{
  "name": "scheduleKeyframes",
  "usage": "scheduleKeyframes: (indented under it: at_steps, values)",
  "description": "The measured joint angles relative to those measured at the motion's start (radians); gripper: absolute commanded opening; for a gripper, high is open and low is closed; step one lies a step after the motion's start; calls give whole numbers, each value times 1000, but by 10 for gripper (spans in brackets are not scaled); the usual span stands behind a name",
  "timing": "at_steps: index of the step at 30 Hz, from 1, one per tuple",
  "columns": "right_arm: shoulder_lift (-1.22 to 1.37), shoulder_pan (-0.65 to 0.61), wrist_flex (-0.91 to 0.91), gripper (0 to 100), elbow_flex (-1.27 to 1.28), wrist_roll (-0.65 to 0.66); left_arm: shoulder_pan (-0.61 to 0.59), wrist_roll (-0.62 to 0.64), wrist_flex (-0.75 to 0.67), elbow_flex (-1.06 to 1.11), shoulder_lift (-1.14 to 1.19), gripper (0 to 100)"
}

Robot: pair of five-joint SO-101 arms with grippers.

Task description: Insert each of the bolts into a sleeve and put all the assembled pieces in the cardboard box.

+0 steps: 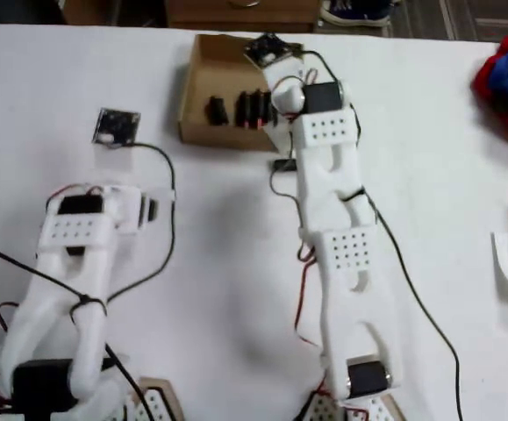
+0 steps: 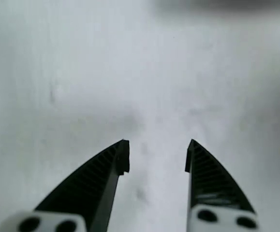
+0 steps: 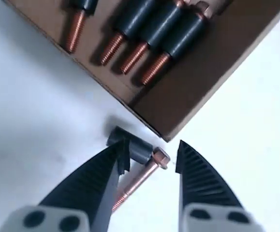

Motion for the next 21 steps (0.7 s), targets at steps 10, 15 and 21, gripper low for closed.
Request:
scheduleKeyframes:
  at_steps: [10, 15, 21]
  values:
    - [0, 8, 0, 144, 172, 221, 3, 0, -120, 81, 2, 210]
    - [0, 8, 0, 144, 216, 255, 3, 0, -132, 86, 2, 210]
    - [5, 8, -3, 144, 222, 255, 2, 0, -132, 86, 2, 210]
